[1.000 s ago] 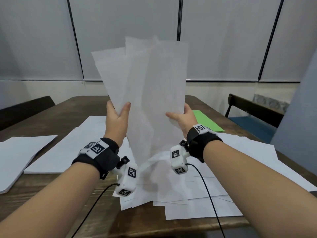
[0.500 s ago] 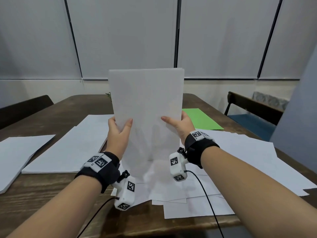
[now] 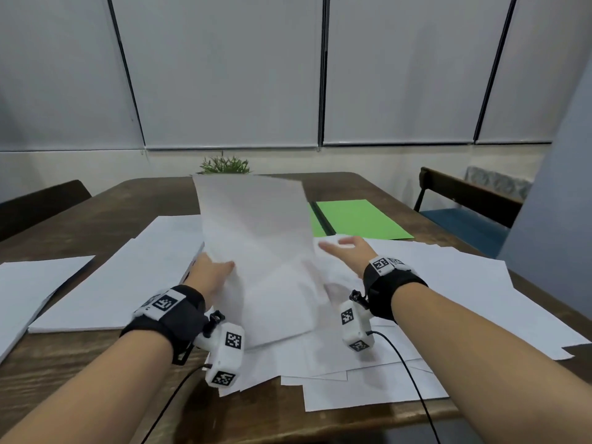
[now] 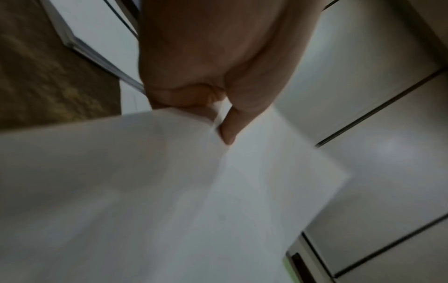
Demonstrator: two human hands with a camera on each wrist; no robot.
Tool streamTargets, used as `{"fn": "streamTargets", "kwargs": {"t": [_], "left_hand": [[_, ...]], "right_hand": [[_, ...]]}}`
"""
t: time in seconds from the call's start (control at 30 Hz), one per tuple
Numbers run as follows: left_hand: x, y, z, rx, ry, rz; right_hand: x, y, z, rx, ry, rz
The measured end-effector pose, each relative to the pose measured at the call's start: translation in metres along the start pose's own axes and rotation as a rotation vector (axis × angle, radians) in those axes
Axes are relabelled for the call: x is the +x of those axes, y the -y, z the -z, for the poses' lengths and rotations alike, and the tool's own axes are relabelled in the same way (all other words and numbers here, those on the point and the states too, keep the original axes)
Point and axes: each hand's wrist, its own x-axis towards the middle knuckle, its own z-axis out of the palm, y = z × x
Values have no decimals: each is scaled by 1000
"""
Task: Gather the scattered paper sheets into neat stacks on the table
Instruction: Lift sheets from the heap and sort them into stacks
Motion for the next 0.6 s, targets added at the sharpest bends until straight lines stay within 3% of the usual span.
{"fn": "streamTargets", "kwargs": {"t": [0.13,0.23,0.33,0.5,0.6], "left_hand": [[10,25,-4,258,113,202],[10,27,-12,509,182,242],[9,13,-19,750,271,267],[15,7,-16,852,360,321],[14,3,-15,1043,366,304]], "right_hand": [[-3,-31,29,-573,18,-258],[-7,-42,41,-802,68,-289],[-5,-42,44,-899,85,-290],[-4,-33,45,-955,138,-272],[5,-39,49,-942,148,-321]]}}
